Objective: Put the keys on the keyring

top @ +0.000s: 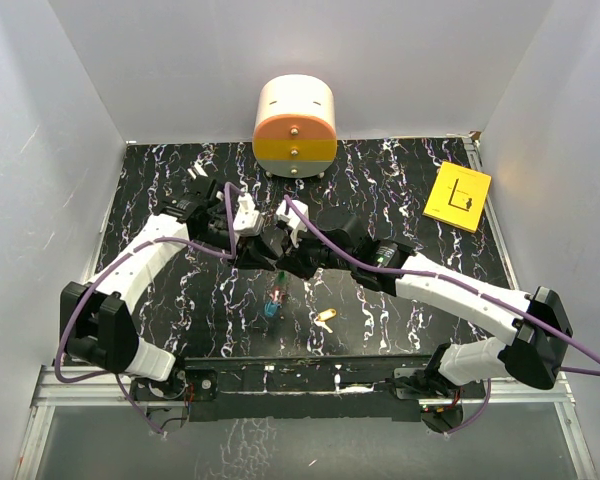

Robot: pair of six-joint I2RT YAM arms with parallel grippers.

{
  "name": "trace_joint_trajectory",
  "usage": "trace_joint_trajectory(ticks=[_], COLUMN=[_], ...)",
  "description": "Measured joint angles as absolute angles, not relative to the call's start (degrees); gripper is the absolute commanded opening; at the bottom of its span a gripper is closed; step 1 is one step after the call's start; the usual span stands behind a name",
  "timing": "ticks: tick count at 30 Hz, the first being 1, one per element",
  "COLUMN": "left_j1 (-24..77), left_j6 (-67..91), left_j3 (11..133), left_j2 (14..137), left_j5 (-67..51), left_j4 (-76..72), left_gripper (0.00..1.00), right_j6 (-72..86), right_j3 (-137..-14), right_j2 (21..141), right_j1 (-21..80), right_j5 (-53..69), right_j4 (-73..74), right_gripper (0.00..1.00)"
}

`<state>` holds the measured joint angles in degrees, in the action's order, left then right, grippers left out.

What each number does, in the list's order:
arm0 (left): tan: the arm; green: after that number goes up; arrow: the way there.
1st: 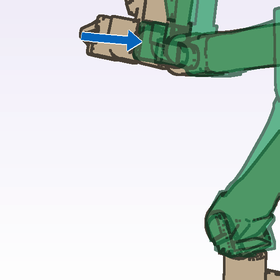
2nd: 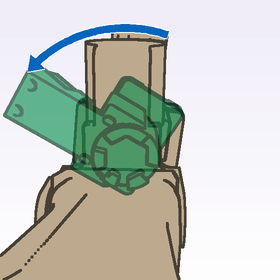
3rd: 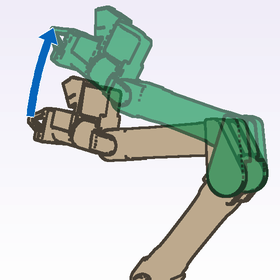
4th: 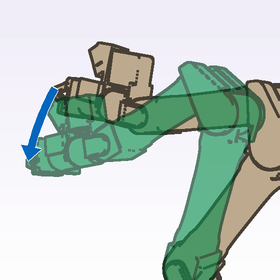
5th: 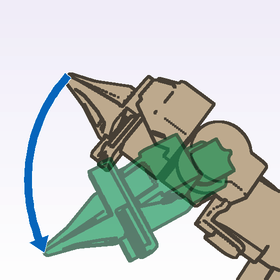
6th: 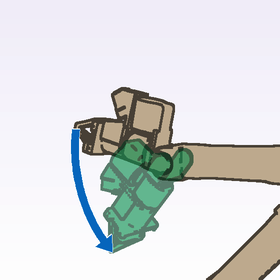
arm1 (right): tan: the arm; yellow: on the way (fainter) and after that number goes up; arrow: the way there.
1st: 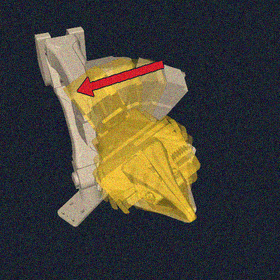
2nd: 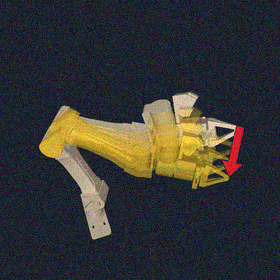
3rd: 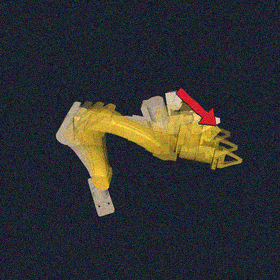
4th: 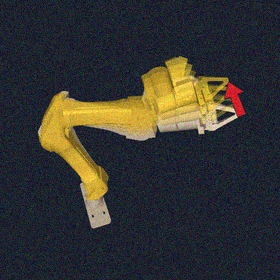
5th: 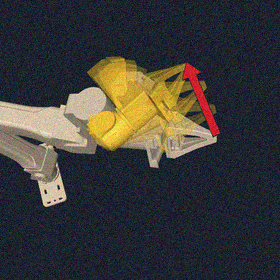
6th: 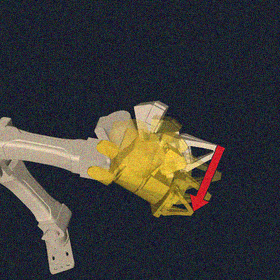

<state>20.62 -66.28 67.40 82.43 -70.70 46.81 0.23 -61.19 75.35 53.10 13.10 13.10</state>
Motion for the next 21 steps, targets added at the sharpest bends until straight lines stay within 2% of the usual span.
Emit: trace_joint_trajectory(ticks=[6,11,15,21], left_j1=[22.61,23.40,23.55,23.66], left_j6=[-69.91,-73.12,-73.91,-73.93], left_j3=[67.48,67.83,68.05,68.71], left_j2=[83.15,83.26,83.29,84.01], left_j5=[-70.08,-68.60,-68.10,-67.72], left_j4=[50.22,52.73,53.58,53.98], left_gripper=[0.24,0.17,0.00,0.00], right_j6=[0.36,0.47,0.56,1.02], right_j3=[-61.19,-61.19,-61.19,-61.19], right_j2=[75.35,75.35,75.35,75.24], right_j1=[53.12,53.28,53.30,53.34], right_j5=[13.58,14.59,14.85,14.96], right_j4=[13.10,13.61,13.58,13.67], right_gripper=[0.08,0.08,0.08,0.08])
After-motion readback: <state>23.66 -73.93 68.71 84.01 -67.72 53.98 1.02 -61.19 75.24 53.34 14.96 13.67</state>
